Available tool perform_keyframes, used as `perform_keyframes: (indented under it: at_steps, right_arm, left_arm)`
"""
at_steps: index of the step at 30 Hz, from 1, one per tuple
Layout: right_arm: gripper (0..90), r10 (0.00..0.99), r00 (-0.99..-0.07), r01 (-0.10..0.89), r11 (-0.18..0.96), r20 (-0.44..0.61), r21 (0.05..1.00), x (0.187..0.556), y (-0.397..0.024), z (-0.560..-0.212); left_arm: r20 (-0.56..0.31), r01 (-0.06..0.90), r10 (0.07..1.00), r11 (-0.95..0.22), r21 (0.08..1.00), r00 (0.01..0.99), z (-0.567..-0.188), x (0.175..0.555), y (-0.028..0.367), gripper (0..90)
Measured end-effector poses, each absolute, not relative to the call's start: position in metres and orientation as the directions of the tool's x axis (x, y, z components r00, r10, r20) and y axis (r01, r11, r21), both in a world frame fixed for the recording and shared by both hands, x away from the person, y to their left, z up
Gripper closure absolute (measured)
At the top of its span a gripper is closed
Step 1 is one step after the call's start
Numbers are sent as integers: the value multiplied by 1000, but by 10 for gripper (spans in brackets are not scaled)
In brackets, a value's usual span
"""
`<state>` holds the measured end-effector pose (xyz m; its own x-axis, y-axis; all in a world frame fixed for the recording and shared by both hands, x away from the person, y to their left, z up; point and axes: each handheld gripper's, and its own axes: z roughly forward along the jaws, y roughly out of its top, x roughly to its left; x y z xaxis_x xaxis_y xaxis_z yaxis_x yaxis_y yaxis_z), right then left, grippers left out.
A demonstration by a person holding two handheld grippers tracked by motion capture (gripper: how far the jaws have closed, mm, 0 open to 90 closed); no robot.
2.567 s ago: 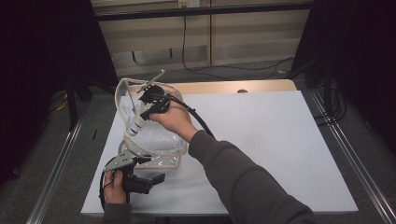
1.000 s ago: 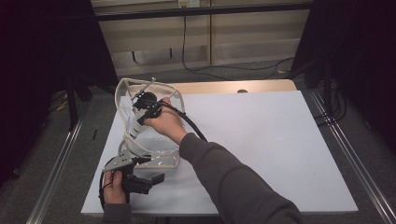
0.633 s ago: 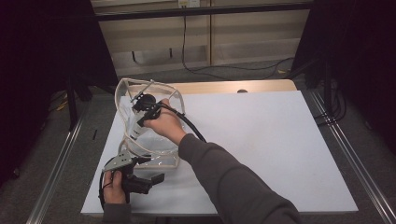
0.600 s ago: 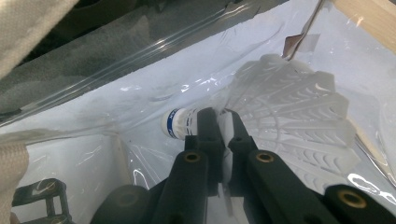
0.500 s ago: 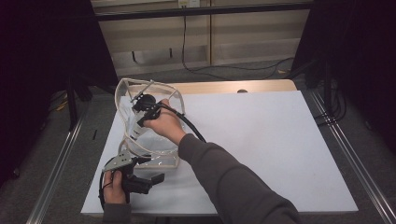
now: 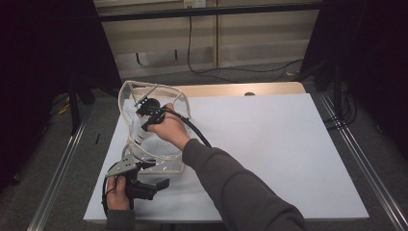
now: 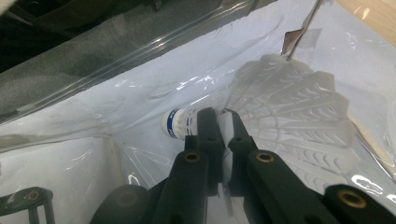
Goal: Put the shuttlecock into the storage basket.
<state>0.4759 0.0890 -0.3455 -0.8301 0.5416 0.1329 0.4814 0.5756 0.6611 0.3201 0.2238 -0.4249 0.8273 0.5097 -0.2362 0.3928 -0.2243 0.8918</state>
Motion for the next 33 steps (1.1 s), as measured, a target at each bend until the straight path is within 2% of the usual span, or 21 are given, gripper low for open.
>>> perform_keyframes:
  at_steps: [33]
  right_arm:
    - [879, 516, -850, 464, 635, 108, 617, 477, 99, -368]
  left_arm:
    - [-235, 394, 511, -228, 890, 827, -425, 320, 224, 28]
